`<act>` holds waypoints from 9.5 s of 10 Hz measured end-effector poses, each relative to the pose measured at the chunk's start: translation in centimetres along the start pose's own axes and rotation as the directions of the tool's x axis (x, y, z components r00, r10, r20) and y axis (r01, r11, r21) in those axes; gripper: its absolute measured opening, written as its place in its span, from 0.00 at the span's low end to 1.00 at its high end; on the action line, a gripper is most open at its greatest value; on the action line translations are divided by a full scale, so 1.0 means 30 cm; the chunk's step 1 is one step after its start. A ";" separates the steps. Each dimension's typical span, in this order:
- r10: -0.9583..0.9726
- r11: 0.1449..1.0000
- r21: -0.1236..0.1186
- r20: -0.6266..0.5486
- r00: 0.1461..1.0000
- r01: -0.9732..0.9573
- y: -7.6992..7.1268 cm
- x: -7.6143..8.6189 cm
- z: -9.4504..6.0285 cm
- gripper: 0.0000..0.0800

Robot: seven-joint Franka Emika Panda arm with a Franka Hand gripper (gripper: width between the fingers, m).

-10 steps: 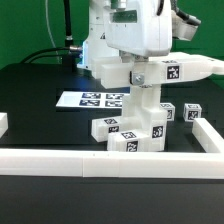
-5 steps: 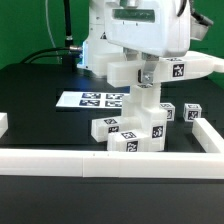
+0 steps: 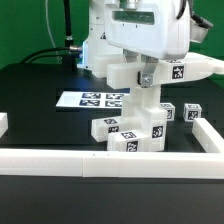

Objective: Assemble chair

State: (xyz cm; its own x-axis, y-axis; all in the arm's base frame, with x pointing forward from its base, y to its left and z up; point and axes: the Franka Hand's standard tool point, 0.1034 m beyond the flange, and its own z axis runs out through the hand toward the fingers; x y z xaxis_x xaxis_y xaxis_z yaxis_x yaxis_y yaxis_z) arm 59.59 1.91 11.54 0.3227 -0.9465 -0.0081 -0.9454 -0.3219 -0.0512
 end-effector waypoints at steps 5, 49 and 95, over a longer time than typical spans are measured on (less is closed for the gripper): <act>0.014 1.000 0.002 -0.006 1.000 -0.014 -0.018 0.007 -0.001 0.36; 0.045 0.997 0.057 -0.006 0.999 -0.044 0.009 0.025 -0.019 0.36; 0.026 0.999 0.032 -0.003 1.000 -0.026 0.057 0.155 -0.055 0.81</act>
Offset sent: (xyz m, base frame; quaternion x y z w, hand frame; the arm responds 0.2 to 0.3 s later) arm 0.0067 -0.0111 -0.0027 -0.0260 0.0199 0.0118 0.9994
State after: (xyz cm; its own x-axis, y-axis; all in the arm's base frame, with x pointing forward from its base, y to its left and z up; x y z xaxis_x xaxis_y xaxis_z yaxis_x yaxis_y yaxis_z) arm 59.39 -3.08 13.05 0.2981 -0.9545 -0.0065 -0.9514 -0.2966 -0.0827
